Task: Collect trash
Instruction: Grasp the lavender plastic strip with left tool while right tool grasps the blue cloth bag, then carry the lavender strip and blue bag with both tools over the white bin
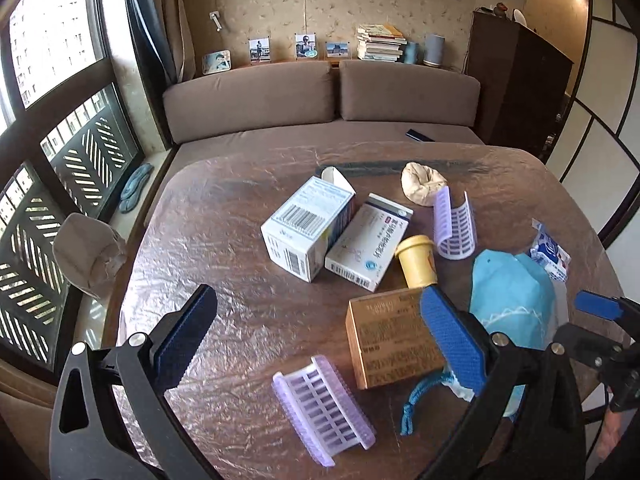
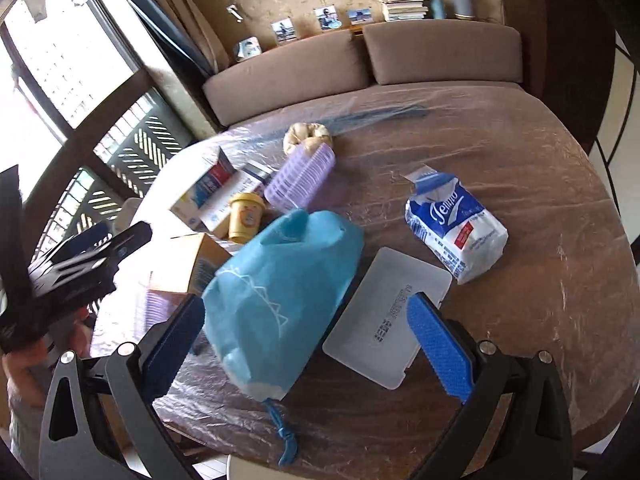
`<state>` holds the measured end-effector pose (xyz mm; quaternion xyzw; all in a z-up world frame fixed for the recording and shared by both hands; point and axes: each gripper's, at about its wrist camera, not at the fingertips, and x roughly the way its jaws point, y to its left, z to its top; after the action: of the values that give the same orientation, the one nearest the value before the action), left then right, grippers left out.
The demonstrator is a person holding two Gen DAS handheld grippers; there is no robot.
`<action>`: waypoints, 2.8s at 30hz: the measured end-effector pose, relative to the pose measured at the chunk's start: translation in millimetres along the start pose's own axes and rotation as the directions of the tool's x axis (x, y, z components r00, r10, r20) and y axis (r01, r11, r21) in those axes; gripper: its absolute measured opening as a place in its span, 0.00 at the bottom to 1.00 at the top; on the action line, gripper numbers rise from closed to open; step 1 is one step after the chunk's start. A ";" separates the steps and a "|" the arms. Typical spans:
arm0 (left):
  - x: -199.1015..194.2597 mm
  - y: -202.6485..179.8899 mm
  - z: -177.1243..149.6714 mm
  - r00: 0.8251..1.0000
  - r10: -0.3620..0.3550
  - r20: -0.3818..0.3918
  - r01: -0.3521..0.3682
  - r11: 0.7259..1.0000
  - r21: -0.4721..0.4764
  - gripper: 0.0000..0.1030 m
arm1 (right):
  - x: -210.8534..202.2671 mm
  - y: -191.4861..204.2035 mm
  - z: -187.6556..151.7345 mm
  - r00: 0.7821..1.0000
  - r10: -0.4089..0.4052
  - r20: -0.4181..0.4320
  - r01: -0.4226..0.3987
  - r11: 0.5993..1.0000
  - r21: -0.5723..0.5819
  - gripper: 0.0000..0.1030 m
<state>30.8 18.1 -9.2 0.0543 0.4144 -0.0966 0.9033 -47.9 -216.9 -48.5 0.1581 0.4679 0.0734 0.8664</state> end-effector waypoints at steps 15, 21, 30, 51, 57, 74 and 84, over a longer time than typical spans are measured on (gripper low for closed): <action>1.3 4.7 -42.9 0.996 0.064 -0.060 -0.064 0.998 -0.004 0.99 | 47.9 19.7 18.8 0.995 -0.102 -0.022 0.102 0.995 -0.011 0.96; 16.4 8.0 -55.2 0.995 0.048 -0.086 -0.051 0.998 -0.032 0.99 | 57.6 34.8 17.2 0.990 -0.144 -0.011 0.142 0.985 -0.103 0.96; 23.2 14.8 -67.3 0.993 -0.020 -0.114 0.013 0.998 -0.065 0.43 | 73.5 42.4 12.5 0.994 -0.084 -0.063 0.074 0.987 -0.146 0.59; -68.9 -25.6 -58.1 0.989 -0.139 0.046 0.140 0.990 -0.022 0.42 | -72.1 6.3 -12.0 0.979 0.177 0.104 -0.150 0.962 -0.226 0.47; -84.1 -62.3 -82.9 0.980 -0.198 0.001 0.198 0.980 0.031 0.42 | -96.3 -1.6 -58.1 0.990 0.126 0.058 -0.099 0.937 -0.334 0.47; -77.9 -136.9 -176.6 0.941 -0.241 -0.239 0.280 0.949 0.147 0.42 | -74.2 -35.6 -156.4 0.981 0.017 -0.192 -0.102 0.890 -0.445 0.47; -45.1 -139.5 -208.5 0.918 -0.202 -0.342 0.271 0.948 0.169 0.42 | -47.0 -35.4 -187.3 0.958 -0.020 -0.287 -0.129 0.863 -0.489 0.47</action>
<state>-182.5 -75.0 -113.1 0.1149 0.5463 -0.2393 0.7944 -230.7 -224.7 -119.6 -0.0718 0.5466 0.2391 0.7993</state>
